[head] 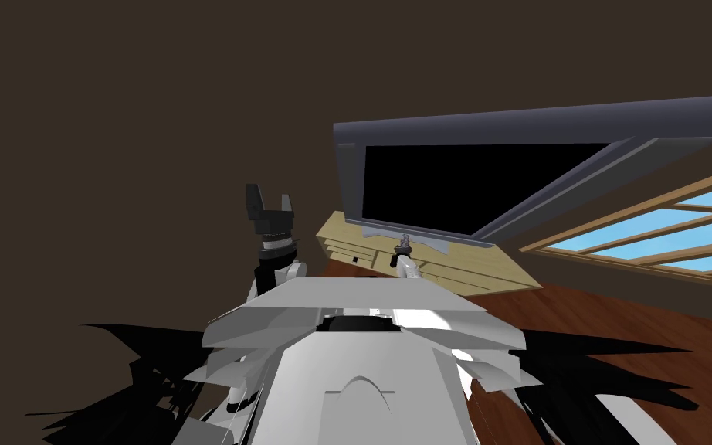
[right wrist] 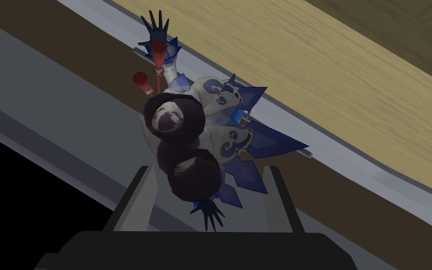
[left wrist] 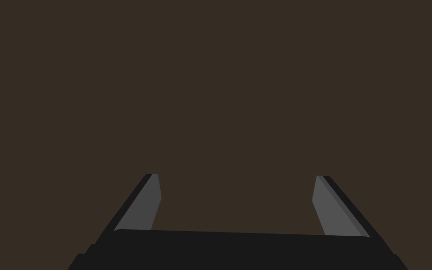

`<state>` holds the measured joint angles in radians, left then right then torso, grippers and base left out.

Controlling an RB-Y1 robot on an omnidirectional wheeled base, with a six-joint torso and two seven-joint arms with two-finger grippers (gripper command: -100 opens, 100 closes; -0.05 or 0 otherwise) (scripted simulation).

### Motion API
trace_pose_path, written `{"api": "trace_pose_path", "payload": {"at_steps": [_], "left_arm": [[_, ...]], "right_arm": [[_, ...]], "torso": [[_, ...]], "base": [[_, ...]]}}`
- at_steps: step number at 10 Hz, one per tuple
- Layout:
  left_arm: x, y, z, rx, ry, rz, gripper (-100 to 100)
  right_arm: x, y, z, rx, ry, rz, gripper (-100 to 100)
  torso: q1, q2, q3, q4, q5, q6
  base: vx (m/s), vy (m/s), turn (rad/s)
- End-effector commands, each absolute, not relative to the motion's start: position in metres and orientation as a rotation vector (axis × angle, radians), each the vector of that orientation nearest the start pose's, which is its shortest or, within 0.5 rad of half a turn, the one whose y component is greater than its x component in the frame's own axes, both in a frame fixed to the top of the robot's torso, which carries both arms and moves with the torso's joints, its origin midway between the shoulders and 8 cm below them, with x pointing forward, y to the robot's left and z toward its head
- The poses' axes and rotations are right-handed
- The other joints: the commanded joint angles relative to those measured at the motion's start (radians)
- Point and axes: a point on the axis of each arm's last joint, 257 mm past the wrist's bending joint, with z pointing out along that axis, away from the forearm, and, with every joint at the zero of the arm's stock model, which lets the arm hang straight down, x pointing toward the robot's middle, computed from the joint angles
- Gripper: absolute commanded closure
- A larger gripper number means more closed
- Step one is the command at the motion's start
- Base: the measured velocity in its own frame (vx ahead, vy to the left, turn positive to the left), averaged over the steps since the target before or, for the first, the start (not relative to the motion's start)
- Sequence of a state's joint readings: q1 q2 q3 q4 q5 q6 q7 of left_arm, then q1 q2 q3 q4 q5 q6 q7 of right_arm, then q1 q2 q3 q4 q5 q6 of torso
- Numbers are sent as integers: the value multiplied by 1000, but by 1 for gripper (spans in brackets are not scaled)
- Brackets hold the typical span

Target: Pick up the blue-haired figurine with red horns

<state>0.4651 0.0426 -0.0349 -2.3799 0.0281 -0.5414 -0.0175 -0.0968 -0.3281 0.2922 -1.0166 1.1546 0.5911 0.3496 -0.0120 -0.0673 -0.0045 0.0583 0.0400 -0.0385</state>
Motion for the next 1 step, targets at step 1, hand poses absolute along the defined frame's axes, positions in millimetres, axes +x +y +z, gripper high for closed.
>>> {"api": "trace_pose_path", "payload": {"at_steps": [1], "left_arm": [[316, 257, 84, -504, 513, -1391, 0]], "right_arm": [[461, -413, -442, -93, 2093, -755, 0]], "torso": [[0, 0, 0, 0, 0, 0]], "base": [[0, 0, 0]]}}
